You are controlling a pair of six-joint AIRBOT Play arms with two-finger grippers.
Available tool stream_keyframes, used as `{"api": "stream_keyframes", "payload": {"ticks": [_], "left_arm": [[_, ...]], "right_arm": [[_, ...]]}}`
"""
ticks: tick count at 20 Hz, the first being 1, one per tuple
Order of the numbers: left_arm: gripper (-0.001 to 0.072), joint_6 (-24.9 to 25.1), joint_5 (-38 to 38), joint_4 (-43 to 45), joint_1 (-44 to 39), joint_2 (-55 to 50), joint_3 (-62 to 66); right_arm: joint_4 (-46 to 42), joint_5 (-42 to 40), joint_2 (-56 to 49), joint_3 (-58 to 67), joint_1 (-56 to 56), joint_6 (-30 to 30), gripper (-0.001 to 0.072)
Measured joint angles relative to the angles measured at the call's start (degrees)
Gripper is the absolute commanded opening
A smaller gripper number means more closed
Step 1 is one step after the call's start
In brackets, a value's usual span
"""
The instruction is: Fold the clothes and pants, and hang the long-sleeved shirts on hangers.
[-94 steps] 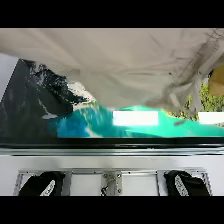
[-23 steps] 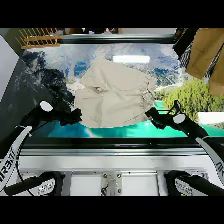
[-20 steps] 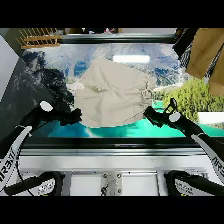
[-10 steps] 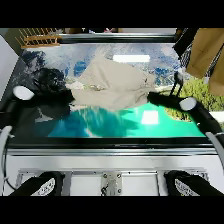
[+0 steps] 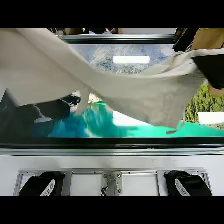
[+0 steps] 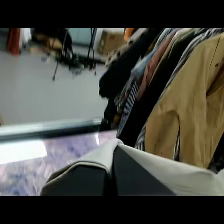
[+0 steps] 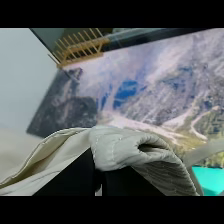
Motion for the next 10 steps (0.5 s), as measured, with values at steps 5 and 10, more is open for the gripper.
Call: {"api": "stream_keyframes", "payload": {"ticks": [5,10], "left_arm": [[0.0003,-0.2,2.9,6.3,-2.7,-3.8,5.2],[0.0003,-0.2,-1.5,8.3,-3.2,-20.5,6.3]], "right_arm": [[-0.4,8.9,1.1,1.8,0.0,12.5,0.0018],[-1.9,15.6,-10.3,1.3,0.0,14.5,0.0018]]}}
